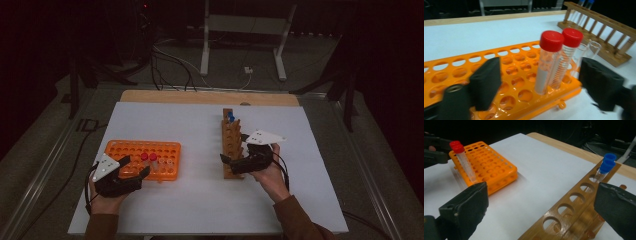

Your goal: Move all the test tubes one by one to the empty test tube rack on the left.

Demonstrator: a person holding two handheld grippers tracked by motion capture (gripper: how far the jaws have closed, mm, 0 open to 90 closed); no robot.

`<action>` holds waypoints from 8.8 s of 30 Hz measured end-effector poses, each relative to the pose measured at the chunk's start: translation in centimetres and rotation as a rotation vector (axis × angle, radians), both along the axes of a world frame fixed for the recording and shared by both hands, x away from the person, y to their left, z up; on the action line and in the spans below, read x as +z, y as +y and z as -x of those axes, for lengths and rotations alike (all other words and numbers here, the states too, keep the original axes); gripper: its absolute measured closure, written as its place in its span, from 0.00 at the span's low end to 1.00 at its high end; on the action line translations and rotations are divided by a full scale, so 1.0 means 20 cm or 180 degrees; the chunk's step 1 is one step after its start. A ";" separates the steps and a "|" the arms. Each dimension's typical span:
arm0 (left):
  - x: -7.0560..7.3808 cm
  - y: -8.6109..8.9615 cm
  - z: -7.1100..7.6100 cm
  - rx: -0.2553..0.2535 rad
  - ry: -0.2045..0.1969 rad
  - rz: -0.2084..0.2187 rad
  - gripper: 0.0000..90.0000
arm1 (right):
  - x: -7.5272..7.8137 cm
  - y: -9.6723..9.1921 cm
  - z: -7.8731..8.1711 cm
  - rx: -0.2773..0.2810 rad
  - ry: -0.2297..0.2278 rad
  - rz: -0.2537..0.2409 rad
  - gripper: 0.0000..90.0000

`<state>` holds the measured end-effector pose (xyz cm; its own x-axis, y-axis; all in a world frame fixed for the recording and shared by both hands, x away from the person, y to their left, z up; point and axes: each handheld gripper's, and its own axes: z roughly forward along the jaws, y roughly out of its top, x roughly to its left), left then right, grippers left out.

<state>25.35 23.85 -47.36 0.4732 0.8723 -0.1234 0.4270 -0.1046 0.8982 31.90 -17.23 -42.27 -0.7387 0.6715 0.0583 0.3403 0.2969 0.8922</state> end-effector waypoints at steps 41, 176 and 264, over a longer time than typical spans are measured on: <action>0.02 0.04 0.04 0.0245 -0.0224 0.0158 0.01 | -0.15 0.07 -0.52 -0.0869 0.0334 0.0297 0.74; 0.16 -0.32 0.08 -0.0730 -0.0222 -0.0042 0.85 | 0.01 0.11 0.03 0.0198 0.0157 -0.0077 0.04; -0.08 -0.01 -0.02 -0.0087 0.0286 -0.0644 0.84 | -0.02 0.09 0.05 0.0186 0.0128 -0.0116 0.00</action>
